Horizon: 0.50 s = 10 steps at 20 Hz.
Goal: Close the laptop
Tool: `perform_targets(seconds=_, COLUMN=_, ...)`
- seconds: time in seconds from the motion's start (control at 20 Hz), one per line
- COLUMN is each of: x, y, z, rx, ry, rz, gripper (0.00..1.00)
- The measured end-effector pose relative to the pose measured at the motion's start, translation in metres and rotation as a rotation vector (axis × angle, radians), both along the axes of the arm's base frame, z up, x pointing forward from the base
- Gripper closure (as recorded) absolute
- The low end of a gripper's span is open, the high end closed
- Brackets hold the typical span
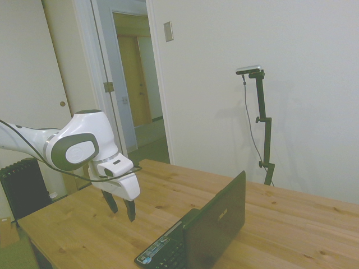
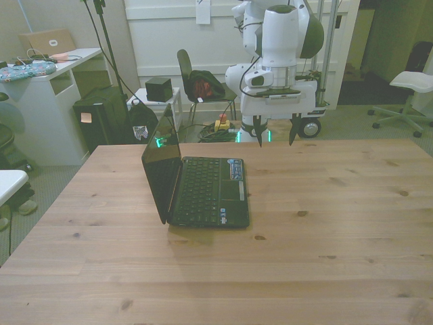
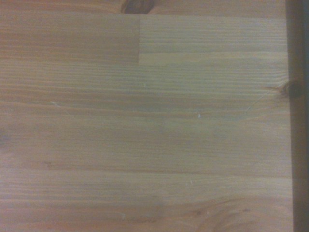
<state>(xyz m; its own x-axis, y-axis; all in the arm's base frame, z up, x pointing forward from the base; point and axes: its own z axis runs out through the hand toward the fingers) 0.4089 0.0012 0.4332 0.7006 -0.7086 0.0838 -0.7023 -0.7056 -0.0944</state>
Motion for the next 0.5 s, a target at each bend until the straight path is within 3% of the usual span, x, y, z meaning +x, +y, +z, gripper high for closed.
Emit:
perform_targets(seconds=0.15, x=0.005, y=-0.001, z=0.005, rx=0.003, ry=-0.010, rz=-0.006, gripper=0.00)
perform_targets(seconds=0.5, x=0.078, y=-0.052, z=0.115, rx=0.000, ry=-0.088, rz=-0.096, gripper=0.00)
